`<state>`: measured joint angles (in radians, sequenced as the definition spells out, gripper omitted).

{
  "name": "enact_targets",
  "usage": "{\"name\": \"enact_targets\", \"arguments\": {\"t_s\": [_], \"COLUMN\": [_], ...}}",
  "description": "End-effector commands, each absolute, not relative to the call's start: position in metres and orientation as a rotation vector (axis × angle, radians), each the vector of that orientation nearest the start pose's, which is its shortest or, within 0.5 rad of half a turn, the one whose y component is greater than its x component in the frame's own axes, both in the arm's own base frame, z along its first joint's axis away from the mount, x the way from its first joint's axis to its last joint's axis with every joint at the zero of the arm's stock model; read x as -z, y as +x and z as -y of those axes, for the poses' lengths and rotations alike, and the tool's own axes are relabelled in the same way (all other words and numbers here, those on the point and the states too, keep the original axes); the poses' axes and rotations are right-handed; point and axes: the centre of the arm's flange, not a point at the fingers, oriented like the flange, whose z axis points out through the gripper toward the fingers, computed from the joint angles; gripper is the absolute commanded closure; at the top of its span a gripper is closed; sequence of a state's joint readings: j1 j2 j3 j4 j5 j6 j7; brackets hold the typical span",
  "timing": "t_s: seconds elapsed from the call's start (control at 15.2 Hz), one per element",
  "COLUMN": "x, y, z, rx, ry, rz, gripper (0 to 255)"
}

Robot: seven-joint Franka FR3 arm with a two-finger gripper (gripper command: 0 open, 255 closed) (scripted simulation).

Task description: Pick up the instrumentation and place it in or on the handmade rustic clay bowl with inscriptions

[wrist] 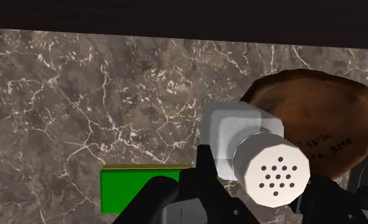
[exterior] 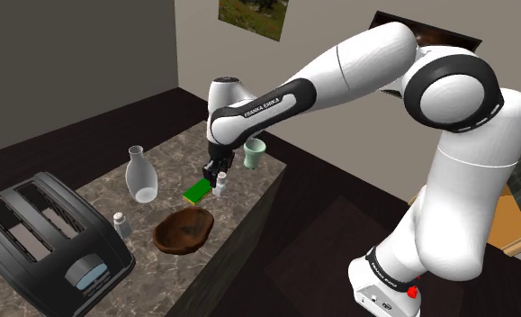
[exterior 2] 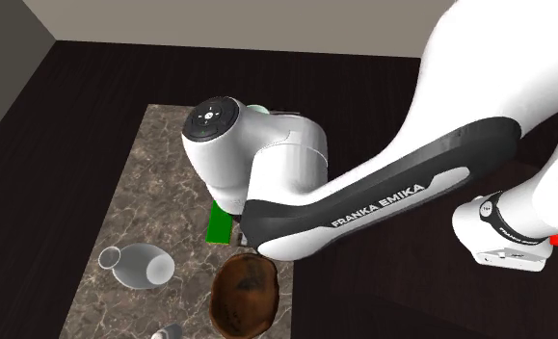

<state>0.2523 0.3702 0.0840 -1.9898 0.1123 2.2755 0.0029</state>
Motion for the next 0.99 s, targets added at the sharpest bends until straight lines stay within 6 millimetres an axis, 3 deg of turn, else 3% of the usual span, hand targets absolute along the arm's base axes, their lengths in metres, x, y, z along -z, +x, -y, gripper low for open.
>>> {"name": "enact_targets", "arguments": {"t_s": [0.0,0.53,0.92], "x": [-0.273,-0.281,-0.249], "y": [0.564,0.553,0.553], "z": [-0.225,-0.336,-0.336], "rx": [-0.155,-0.155,-0.155], "ry": [-3.017,-3.017,-3.017], "rz": [0.381,0.381,0.381], "gripper": [255,255,255]}}
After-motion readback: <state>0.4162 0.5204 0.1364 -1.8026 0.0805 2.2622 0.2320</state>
